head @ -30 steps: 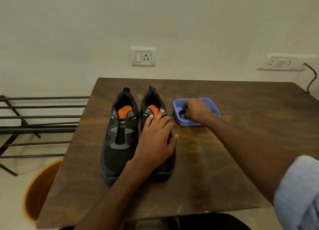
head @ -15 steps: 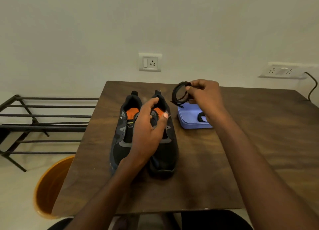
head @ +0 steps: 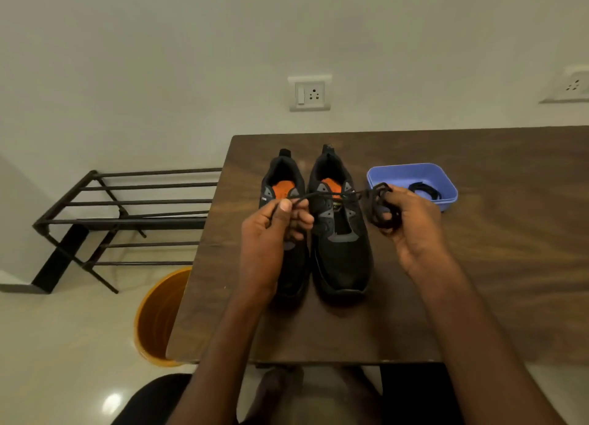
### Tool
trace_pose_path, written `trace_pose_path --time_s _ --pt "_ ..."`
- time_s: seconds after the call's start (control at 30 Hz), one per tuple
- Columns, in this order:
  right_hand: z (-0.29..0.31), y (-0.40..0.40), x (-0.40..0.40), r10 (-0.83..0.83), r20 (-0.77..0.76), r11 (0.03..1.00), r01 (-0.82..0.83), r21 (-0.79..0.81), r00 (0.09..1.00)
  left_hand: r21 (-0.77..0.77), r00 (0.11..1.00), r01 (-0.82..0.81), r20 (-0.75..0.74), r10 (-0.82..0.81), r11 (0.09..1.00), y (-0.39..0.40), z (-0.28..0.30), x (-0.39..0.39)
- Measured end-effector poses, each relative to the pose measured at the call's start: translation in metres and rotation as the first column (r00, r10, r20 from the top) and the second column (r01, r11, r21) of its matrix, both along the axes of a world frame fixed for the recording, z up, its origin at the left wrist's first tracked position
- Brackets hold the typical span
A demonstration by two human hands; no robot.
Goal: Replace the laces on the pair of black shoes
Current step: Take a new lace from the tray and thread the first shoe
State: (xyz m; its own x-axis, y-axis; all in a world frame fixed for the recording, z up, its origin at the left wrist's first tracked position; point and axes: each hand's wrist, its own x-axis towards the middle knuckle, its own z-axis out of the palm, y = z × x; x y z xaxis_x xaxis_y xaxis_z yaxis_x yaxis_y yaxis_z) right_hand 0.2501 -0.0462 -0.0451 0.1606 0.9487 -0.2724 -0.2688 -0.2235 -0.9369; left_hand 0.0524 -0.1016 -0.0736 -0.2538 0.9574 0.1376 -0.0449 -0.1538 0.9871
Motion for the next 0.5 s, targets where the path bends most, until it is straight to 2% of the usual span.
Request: trace_pose_path --time_s 0.07,0.1,0.13,0.2,0.27,0.3,0.33,0.4,0.43,0.47,0.5 --pt "-0.004 0.005 0.010 -0.022 0.224 0.998 0.036 -0.057 0.974 -0.016 0.993 -0.018 0.119 0.019 1.000 0.007 -0.006 0.002" --pt "-0.007 0.008 0.015 -0.013 0.378 0.997 0.043 -0.069 0.926 -0.015 0.982 -0.014 0.190 0.017 1.000 0.011 -0.008 0.003" --pt "-0.010 0.008 0.022 0.000 0.537 0.996 0.049 -0.076 0.844 -0.006 0.964 0.004 0.264 -0.002 1.000 0.013 -0.008 0.006" --pt "-0.017 0.004 0.031 0.038 0.784 0.991 0.076 -0.109 0.619 0.026 0.939 0.068 0.337 -0.073 0.997 0.016 -0.007 0.009" --pt "-0.019 0.001 0.034 0.051 0.903 0.990 0.100 -0.103 0.427 0.023 0.954 0.109 0.279 -0.111 0.994 0.017 -0.006 0.013" --pt "-0.020 0.001 0.035 0.019 0.923 0.995 0.084 -0.055 0.383 0.023 0.962 0.124 0.244 -0.126 0.992 0.017 -0.006 0.016" --pt "-0.018 0.001 0.034 -0.044 0.917 0.999 0.045 0.028 0.398 0.027 0.963 0.147 0.223 -0.149 0.989 0.017 -0.005 0.017" --pt "-0.009 -0.001 0.024 -0.126 0.805 0.963 -0.124 0.241 0.580 0.041 0.962 0.206 0.172 -0.210 0.978 0.017 -0.003 0.020" --pt "-0.003 -0.003 0.017 -0.061 0.719 0.922 -0.236 0.305 0.692 0.046 0.959 0.246 0.134 -0.250 0.968 0.018 -0.002 0.021" --pt "0.003 -0.007 0.008 0.085 0.637 0.878 -0.360 0.316 0.766 0.047 0.951 0.288 0.099 -0.292 0.956 0.017 -0.001 0.022" --pt "0.006 -0.009 0.000 0.216 0.582 0.837 -0.456 0.303 0.784 0.043 0.942 0.324 0.075 -0.327 0.945 0.017 0.001 0.023"
